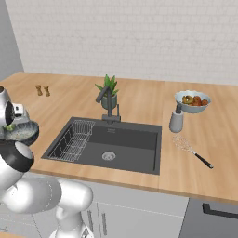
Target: Pick the corn from the sink and place it in the bowl. Then pick the bowl and place it in the microwave. Then close the microwave door and press the start button.
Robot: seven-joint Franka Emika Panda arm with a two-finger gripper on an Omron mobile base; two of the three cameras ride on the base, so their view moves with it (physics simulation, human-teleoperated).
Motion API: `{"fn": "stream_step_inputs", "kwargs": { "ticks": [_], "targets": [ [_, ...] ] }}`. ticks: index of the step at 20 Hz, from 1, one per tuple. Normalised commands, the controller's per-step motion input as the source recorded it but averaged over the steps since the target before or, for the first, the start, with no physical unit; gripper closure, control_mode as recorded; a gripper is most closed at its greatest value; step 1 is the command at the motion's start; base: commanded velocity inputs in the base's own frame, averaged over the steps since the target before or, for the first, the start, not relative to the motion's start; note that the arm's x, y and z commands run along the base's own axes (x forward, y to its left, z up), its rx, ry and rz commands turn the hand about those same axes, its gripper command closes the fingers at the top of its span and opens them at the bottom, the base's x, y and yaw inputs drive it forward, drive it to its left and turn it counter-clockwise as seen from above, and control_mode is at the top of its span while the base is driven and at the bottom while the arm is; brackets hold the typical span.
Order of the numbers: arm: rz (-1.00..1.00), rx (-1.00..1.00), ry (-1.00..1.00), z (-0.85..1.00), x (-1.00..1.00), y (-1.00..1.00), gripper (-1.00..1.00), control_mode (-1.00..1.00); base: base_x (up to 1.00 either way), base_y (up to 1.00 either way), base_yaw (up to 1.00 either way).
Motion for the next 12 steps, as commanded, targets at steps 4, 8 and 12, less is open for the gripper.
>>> {"fn": "stream_step_inputs", "kwargs": {
  "ticks": [4, 8, 12],
  "targets": [
    [-0.02, -0.06, 0.0, -0.22, 0.16, 0.08, 1.0, -1.0, 0.0, 0.0, 0.0],
    [-0.02, -0.04, 0.0, -0.29, 0.03, 0.01, 1.0, -1.0, 0.0, 0.0, 0.0],
    [-0.03, -0.03, 0.02, -0.29, 0.0, 0.03, 1.0, -1.0, 0.0, 0.0, 0.0]
  ]
}}
